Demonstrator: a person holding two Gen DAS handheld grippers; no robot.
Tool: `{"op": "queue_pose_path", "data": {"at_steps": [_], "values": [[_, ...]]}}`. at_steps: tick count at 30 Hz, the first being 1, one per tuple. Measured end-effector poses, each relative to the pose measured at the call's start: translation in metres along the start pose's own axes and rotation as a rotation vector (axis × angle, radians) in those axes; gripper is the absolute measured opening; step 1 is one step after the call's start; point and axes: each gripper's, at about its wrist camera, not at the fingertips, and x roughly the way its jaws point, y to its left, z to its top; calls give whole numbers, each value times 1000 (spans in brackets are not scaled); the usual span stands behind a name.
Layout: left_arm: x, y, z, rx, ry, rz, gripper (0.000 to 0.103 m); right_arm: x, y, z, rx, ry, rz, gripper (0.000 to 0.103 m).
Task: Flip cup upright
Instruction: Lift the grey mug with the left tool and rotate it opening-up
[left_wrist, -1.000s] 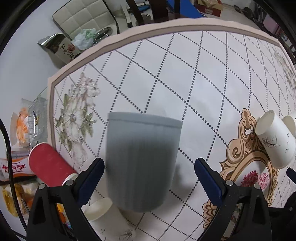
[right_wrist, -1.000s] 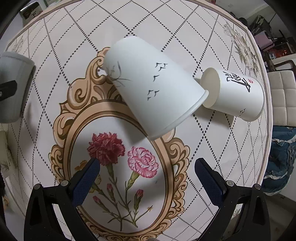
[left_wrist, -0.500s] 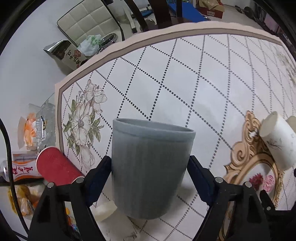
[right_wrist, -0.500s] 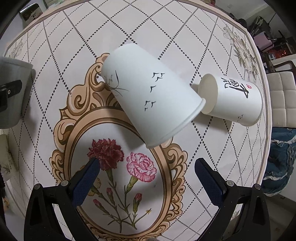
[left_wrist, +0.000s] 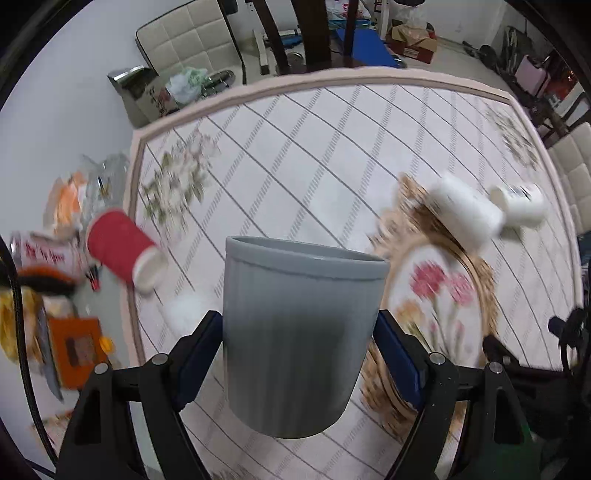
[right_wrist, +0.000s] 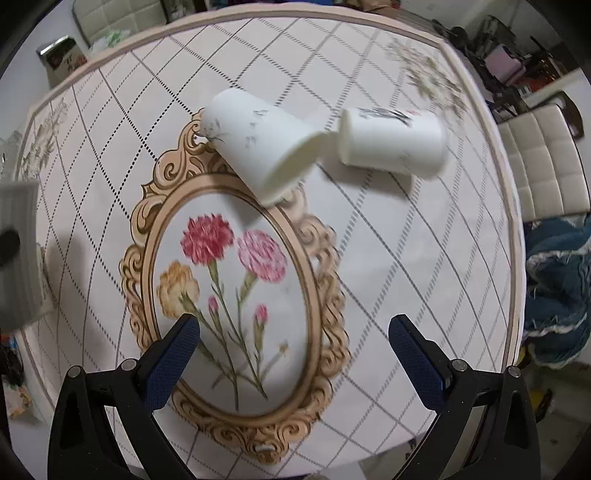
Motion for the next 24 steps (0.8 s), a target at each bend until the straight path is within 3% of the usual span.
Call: {"op": "queue_pose_path", "data": {"at_steps": [8, 13, 20, 24], "values": [[8, -35, -69, -42, 131, -158, 81, 2, -66, -64, 91, 4, -64, 103], [37, -45, -87, -165, 250, -242, 81, 24, -93, -78, 133, 51, -76, 103], [67, -62, -82, -258, 284, -231, 82, 55, -117, -73, 138, 90, -67, 103], [69, -72, -72, -290, 248, -213, 82, 68, -128, -69, 143, 107, -57, 103]]}}
